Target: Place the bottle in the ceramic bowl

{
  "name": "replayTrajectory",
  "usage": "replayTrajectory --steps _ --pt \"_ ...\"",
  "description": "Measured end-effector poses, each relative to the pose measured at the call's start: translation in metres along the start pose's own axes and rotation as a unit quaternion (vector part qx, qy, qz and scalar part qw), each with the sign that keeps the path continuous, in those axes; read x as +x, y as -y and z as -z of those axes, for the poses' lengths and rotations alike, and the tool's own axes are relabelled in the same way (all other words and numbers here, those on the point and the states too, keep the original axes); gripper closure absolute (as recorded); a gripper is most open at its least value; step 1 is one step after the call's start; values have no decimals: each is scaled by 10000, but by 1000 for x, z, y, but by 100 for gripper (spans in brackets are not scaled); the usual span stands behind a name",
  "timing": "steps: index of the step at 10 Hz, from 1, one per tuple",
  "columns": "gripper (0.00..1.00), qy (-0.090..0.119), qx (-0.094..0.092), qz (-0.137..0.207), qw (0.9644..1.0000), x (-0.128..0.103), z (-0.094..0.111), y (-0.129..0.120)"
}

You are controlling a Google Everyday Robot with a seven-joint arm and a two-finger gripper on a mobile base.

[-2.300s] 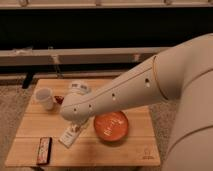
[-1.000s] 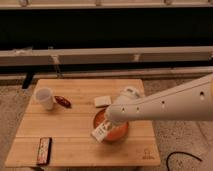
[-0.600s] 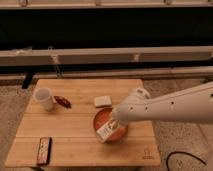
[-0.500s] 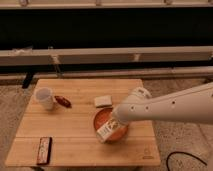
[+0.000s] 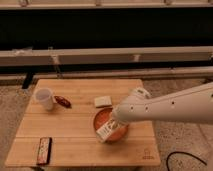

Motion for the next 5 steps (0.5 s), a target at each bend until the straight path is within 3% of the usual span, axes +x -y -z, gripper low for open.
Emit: replayTrajectory --steps 1,4,5 --pt "26 -6 -3 -18 10000 1 1 -3" --pt "2 2 9 7 10000 -1 2 0" --pt "1 4 10 12 10000 -1 2 0"
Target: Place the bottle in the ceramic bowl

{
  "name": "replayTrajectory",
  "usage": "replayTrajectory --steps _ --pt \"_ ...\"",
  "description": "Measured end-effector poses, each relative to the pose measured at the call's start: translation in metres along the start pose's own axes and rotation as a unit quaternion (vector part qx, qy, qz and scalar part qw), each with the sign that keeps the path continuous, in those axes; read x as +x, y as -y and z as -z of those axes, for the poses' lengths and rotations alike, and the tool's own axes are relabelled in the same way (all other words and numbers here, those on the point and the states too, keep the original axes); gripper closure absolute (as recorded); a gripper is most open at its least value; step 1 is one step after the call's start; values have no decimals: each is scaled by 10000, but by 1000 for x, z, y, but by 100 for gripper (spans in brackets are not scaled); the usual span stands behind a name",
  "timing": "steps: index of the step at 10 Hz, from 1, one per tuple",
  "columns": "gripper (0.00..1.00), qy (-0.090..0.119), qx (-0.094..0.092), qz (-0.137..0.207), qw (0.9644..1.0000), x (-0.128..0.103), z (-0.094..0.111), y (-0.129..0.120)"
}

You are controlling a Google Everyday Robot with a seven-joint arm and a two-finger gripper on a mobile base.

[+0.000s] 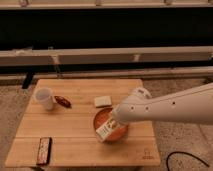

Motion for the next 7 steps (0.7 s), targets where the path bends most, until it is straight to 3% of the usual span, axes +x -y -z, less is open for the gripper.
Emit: replayTrajectory --steps 7 --pt "1 6 26 31 10000 -1 2 3"
